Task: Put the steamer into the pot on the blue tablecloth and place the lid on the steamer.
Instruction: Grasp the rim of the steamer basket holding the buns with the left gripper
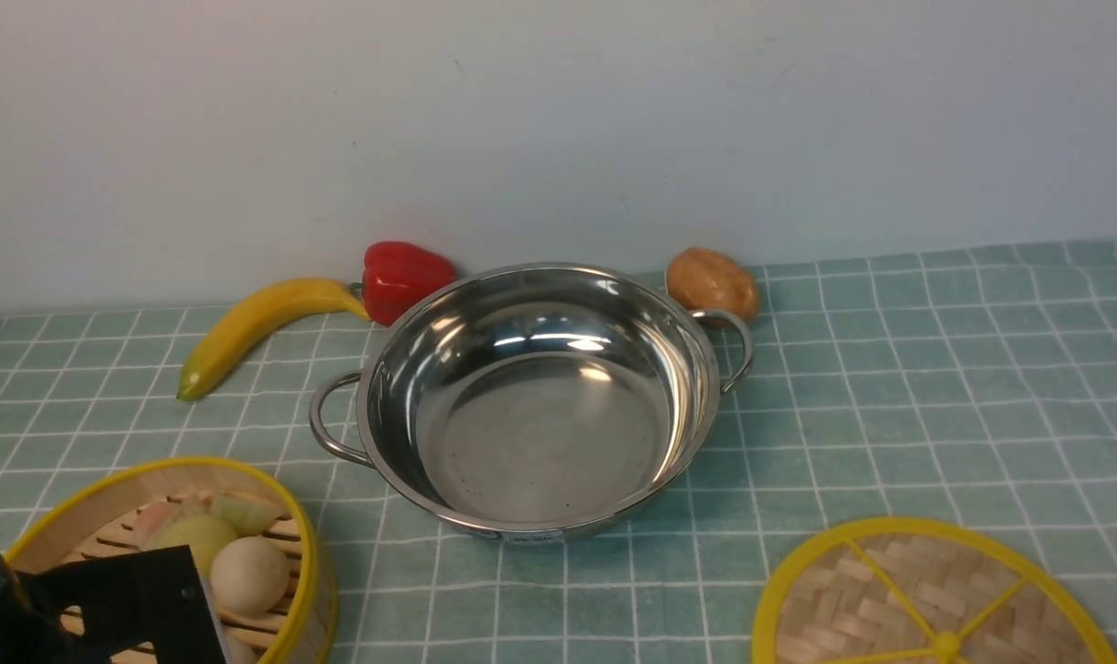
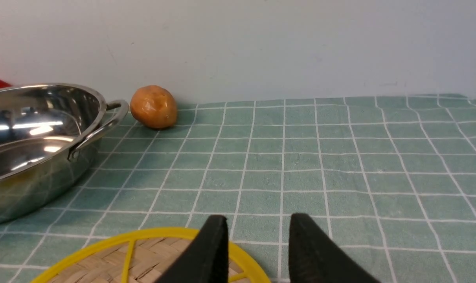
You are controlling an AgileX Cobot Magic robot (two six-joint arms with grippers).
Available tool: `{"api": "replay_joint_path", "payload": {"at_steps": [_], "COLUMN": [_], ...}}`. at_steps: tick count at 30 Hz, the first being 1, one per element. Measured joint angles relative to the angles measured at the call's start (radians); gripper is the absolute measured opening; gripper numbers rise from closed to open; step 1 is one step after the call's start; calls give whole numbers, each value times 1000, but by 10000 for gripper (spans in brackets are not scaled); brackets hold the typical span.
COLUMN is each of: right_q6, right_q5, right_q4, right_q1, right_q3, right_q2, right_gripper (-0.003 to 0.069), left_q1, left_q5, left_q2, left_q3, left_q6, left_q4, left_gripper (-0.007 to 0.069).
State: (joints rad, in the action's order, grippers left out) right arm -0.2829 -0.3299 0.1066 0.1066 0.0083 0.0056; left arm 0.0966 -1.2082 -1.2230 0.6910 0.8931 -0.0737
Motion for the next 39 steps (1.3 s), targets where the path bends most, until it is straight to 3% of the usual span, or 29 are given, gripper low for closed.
{"api": "replay_joint_path", "payload": {"at_steps": [8,14,18,23,31,39], "right_q6": [0,0,0,0,0,0], "right_q5": [0,0,0,0,0,0], "right_q4": [0,1,1,1,1,1], "right_q1": [0,0,0,0,0,0], "right_q3": [0,0,0,0,0,0], "right_q2": [0,0,0,0,0,0], "right_gripper": [240,240,240,240,240,240], "left_q1": [0,0,0,0,64,100], "left_q5": [154,321,420,451,418,430], "left_q2": [-9,-12,-12,-17,-97,-181], "left_q3": [-1,18,40,43,48,50], "left_q6": [-15,-22,-64,-213,-284,-506], "left_q4": [22,200,255,220,193,93], "left_gripper": [243,243,243,243,243,243]}}
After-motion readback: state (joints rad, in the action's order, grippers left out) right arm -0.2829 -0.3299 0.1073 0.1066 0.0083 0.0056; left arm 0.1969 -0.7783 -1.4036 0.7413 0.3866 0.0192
